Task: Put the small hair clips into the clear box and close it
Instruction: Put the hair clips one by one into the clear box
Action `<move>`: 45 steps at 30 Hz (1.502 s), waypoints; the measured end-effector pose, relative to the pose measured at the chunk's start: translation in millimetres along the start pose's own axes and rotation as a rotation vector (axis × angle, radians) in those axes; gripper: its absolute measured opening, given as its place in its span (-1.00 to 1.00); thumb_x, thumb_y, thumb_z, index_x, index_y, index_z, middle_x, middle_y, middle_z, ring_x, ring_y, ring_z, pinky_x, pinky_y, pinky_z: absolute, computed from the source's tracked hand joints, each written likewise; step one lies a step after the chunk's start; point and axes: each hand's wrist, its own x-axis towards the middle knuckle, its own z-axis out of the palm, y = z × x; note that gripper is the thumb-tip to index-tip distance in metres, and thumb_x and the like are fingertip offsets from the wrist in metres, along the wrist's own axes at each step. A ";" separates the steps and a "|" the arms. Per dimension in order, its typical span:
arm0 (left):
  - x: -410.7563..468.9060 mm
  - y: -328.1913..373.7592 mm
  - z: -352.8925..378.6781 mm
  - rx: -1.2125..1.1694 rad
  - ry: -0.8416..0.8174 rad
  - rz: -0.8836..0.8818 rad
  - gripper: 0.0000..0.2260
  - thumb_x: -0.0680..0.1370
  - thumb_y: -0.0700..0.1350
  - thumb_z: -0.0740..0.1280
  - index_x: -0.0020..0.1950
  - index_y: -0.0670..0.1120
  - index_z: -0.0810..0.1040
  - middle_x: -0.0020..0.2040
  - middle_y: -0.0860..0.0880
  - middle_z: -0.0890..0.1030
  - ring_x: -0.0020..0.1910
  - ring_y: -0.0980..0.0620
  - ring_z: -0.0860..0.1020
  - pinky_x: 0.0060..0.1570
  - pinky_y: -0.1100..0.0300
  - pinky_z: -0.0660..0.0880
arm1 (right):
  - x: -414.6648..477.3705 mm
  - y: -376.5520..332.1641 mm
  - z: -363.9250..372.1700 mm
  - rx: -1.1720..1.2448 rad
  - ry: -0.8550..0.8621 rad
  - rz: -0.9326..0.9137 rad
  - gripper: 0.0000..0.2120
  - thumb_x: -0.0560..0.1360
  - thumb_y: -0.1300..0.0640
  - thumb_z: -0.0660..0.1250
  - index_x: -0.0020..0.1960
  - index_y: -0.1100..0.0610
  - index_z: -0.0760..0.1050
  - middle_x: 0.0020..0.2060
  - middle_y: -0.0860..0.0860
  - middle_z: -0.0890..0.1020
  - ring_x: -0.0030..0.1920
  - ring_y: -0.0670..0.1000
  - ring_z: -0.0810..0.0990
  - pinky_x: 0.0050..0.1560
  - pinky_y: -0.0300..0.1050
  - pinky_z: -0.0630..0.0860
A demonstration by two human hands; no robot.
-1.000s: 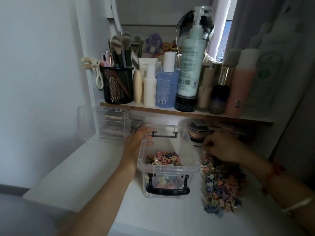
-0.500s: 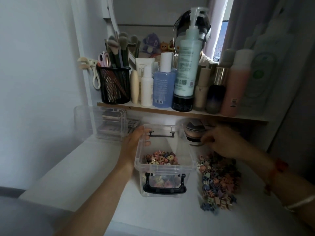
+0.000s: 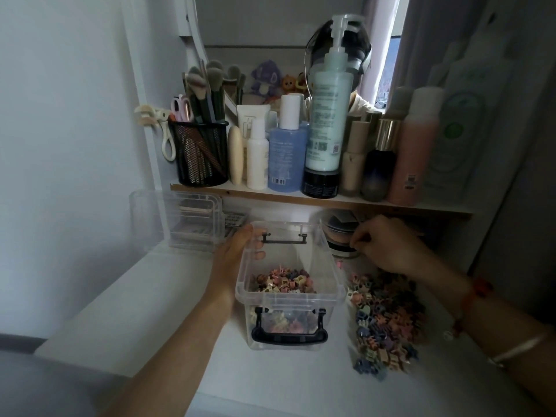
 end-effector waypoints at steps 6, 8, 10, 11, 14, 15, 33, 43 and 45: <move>0.7 1.5 0.5 0.002 -0.003 -0.012 -0.78 0.40 0.09 0.29 -0.14 -0.04 0.57 -0.20 -0.05 0.56 -0.26 0.00 0.51 -0.16 0.13 0.41 | -4.7 5.4 14.5 -0.017 -0.229 -0.060 -0.78 0.48 0.16 0.29 0.07 0.17 0.60 0.07 0.10 0.65 0.06 0.05 0.58 0.08 -0.13 0.49; 1.0 1.2 -0.1 0.002 0.002 -0.020 -0.75 0.36 0.11 0.27 -0.15 -0.03 0.57 -0.22 -0.04 0.56 -0.26 -0.01 0.51 -0.17 0.13 0.41 | -4.5 1.3 22.0 -0.008 -0.187 -0.080 -0.78 0.48 0.10 0.29 0.09 0.10 0.58 0.09 0.09 0.64 0.11 0.08 0.57 0.10 -0.10 0.49; 0.4 0.9 -0.3 -0.002 0.007 -0.020 -0.75 0.36 0.11 0.27 -0.17 -0.03 0.58 -0.24 -0.04 0.56 -0.27 0.00 0.51 -0.18 0.13 0.40 | -1.5 -4.1 28.2 -0.052 -0.151 -0.064 -0.79 0.48 0.06 0.25 0.06 0.06 0.56 0.11 0.11 0.61 0.14 0.14 0.56 0.12 -0.04 0.49; 0.2 0.7 -0.6 -0.002 0.008 -0.020 -0.78 0.38 0.10 0.29 -0.17 -0.03 0.58 -0.24 -0.04 0.56 -0.27 0.01 0.51 -0.19 0.13 0.40 | -0.9 -6.5 31.3 -0.099 -0.152 -0.053 -0.80 0.49 0.07 0.22 0.03 0.06 0.56 0.10 0.12 0.61 0.13 0.15 0.56 0.08 -0.07 0.49; -0.9 0.9 0.2 -0.009 0.008 -0.021 -0.77 0.36 0.11 0.28 -0.18 -0.03 0.58 -0.25 -0.03 0.55 -0.28 0.01 0.51 -0.17 0.14 0.40 | 1.4 -11.8 34.3 -0.151 -0.114 -0.044 -0.82 0.49 0.16 0.21 -0.05 0.08 0.59 0.05 0.13 0.63 0.07 0.15 0.58 -0.03 -0.13 0.44; -0.9 0.8 0.2 -0.008 0.012 -0.013 -0.77 0.37 0.10 0.29 -0.18 -0.03 0.58 -0.25 -0.03 0.55 -0.28 0.01 0.51 -0.17 0.14 0.40 | 3.4 -14.0 31.1 -0.067 -0.050 -0.045 -0.82 0.49 0.19 0.23 -0.07 0.08 0.61 0.02 0.12 0.65 0.03 0.12 0.60 -0.01 -0.14 0.46; -1.7 0.1 -1.7 -0.030 -0.063 0.002 -0.69 0.27 0.18 0.35 -0.16 -0.01 0.59 -0.18 0.01 0.57 -0.22 0.05 0.52 -0.01 0.08 0.40 | -0.6 -4.3 13.4 0.062 -0.158 -0.051 -0.85 0.44 0.25 0.30 -0.14 0.15 0.66 -0.13 0.07 0.70 -0.12 -0.01 0.60 -0.08 -0.19 0.46; 3.3 0.1 -2.9 -0.030 -0.039 -0.011 -0.74 0.30 0.14 0.35 -0.18 -0.01 0.60 -0.26 0.01 0.58 -0.30 0.04 0.52 -0.18 0.11 0.40 | -3.5 -21.0 -16.3 0.430 -0.045 -0.153 -0.91 0.46 0.26 0.33 -0.14 0.14 0.61 -0.20 0.08 0.64 -0.18 -0.09 0.57 -0.14 -0.30 0.47; 2.7 0.5 -1.7 -0.007 -0.014 0.000 -0.82 0.45 0.07 0.31 -0.18 -0.01 0.57 -0.24 -0.01 0.57 -0.28 0.03 0.52 -0.16 0.12 0.40 | -6.4 -5.2 -5.4 0.062 -0.198 -0.151 -0.87 0.44 0.23 0.35 -0.06 0.13 0.65 -0.08 0.01 0.68 -0.06 -0.07 0.60 0.03 -0.21 0.48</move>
